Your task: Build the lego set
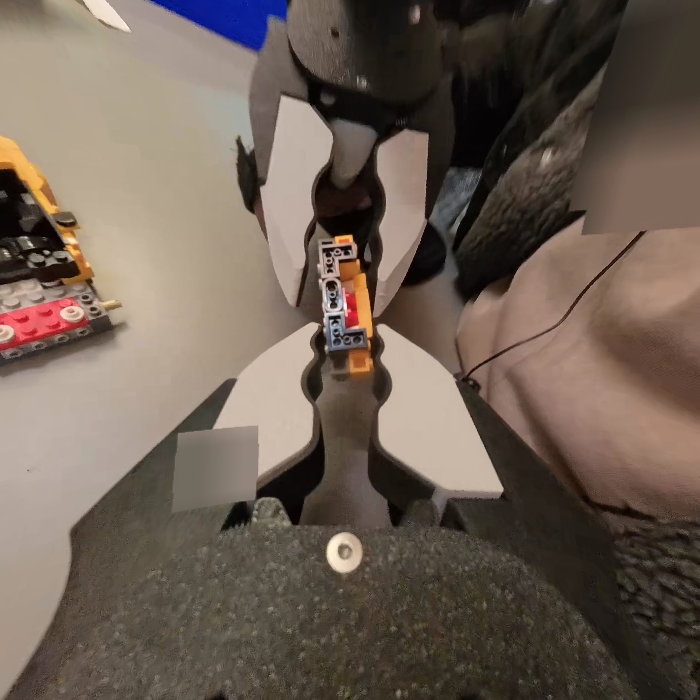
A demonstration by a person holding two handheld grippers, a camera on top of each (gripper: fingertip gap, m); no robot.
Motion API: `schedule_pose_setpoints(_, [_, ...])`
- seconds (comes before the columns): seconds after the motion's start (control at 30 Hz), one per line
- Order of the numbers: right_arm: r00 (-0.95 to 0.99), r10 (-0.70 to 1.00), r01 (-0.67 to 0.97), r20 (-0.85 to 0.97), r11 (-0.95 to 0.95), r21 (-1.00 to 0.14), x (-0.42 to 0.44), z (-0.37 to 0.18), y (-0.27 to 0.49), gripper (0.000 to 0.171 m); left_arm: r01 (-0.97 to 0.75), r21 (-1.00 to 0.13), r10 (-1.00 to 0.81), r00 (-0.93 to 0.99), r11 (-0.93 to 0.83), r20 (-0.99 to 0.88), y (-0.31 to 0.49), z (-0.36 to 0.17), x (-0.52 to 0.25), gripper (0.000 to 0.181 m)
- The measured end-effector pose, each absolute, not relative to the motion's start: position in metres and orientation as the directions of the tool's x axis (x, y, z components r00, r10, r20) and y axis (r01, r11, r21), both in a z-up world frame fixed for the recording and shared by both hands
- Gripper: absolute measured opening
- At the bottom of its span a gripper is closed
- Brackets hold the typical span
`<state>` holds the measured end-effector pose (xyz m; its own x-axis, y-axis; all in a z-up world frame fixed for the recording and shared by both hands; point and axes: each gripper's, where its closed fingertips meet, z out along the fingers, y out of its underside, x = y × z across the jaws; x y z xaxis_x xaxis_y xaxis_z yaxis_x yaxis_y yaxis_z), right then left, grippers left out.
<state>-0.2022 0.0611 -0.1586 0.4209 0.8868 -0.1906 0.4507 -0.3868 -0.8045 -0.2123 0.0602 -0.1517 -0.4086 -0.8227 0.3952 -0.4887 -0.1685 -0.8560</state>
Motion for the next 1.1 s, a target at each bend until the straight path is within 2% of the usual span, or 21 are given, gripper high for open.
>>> schedule_pose_setpoints(0.2, [0.493,0.762,0.055,-0.42,-0.509,-0.859,-0.206,-0.118,0.079,0.038,-0.331,-0.835,-0.739,-0.394,-0.44,0.546,0.075,-0.114,-0.206,0.022])
schedule_pose_setpoints(0.3, [0.472,0.746,-0.095,-0.47,-0.487,-0.868,-0.207,-0.1,0.084,0.029,-0.259,-0.841,-0.733,-0.413,-0.474,0.54,0.077,-0.099,-0.205,0.022])
schedule_pose_setpoints(0.4, [0.425,0.773,-0.158,-0.47,-0.449,-0.88,-0.209,-0.087,0.08,0.025,-0.241,-0.863,-0.74,-0.443,-0.445,0.505,0.07,-0.092,-0.206,0.022])
schedule_pose_setpoints(0.6, [0.42,0.821,-0.146,-0.388,-0.361,-0.921,-0.21,-0.073,0.071,0.022,-0.192,-0.87,-0.73,-0.479,-0.455,0.487,0.06,-0.079,-0.203,0.023])
schedule_pose_setpoints(0.83, [0.435,0.85,-0.152,-0.296,-0.255,-0.955,-0.21,-0.067,0.066,0.021,-0.185,-0.927,-0.797,-0.473,-0.328,0.376,0.055,-0.074,-0.202,0.023])
schedule_pose_setpoints(1.1, [0.431,0.858,-0.172,-0.279,-0.225,-0.959,-0.209,-0.065,0.066,0.02,-0.199,-0.959,-0.846,-0.459,-0.2,0.272,0.056,-0.073,-0.2,0.023])
